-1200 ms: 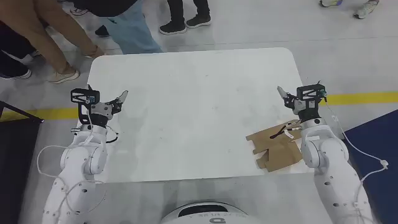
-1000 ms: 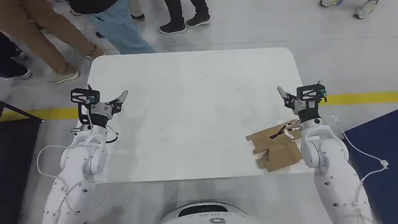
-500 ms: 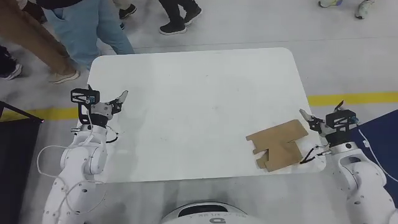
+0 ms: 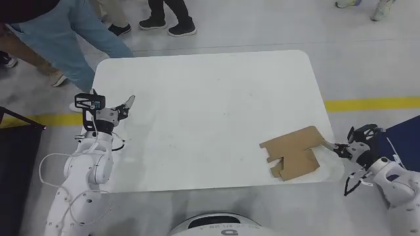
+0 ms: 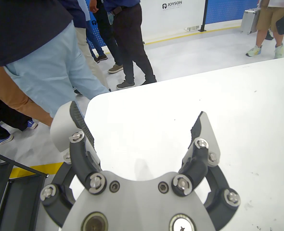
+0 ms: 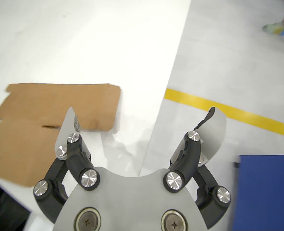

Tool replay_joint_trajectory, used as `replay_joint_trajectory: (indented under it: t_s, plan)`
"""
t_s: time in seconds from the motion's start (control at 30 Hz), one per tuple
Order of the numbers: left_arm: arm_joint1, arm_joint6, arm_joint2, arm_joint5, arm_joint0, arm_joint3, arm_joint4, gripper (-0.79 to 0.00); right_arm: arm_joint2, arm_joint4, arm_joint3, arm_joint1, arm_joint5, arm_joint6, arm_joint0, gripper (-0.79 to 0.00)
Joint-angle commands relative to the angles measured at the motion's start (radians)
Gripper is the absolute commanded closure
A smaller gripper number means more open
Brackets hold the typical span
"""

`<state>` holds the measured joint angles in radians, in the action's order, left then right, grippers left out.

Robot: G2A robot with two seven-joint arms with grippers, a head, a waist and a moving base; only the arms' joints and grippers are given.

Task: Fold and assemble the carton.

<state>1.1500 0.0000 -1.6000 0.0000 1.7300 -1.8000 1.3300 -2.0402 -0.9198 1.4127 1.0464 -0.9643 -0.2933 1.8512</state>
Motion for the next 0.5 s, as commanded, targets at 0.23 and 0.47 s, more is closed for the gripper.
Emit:
replay_joint_trajectory:
  t_s: [0.23,0.47]
  plan:
    - [0.0,0.0,0.0,0.0,0.0,0.0,0.0,-0.785,0.05,0.686,-0.016,-0.079,0.078,-0.64,-0.036,-0.748]
    - [0.0,0.0,0.0,0.0,0.0,0.0,0.0,-0.785,0.091,0.837,-0.004,-0.122,0.217,-0.779,-0.04,-0.619]
